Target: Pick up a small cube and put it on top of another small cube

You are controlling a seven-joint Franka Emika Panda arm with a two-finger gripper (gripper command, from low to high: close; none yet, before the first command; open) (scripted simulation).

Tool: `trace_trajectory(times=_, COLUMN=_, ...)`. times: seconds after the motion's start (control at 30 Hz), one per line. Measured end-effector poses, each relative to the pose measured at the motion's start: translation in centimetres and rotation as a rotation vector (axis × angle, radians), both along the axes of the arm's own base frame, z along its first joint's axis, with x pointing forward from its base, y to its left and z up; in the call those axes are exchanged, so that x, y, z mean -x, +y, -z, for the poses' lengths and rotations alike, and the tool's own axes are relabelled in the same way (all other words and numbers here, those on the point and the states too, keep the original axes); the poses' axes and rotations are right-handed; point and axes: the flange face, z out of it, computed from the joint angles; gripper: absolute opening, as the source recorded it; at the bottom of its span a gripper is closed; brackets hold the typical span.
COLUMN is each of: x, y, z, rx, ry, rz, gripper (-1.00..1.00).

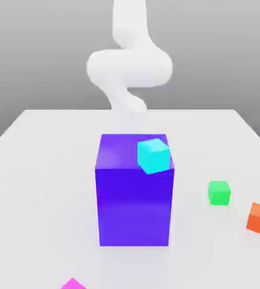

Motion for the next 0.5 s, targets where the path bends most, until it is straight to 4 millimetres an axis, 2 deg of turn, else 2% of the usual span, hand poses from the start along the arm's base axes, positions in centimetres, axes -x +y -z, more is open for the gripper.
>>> trace_trajectory(times=0.23, x=-8.1, y=-2.1, z=9.3, rx=-0.049, ry=0.171, rz=0.134, gripper=0.0)
trace_trajectory(times=0.37, x=-11.6, y=-3.6, z=15.4, rx=-0.078, ry=0.265, rz=0.209, gripper=0.0)
trace_trajectory(times=0.5, x=-14.2, y=-5.2, z=21.9, rx=-0.109, ry=0.358, rz=0.285, gripper=0.0)
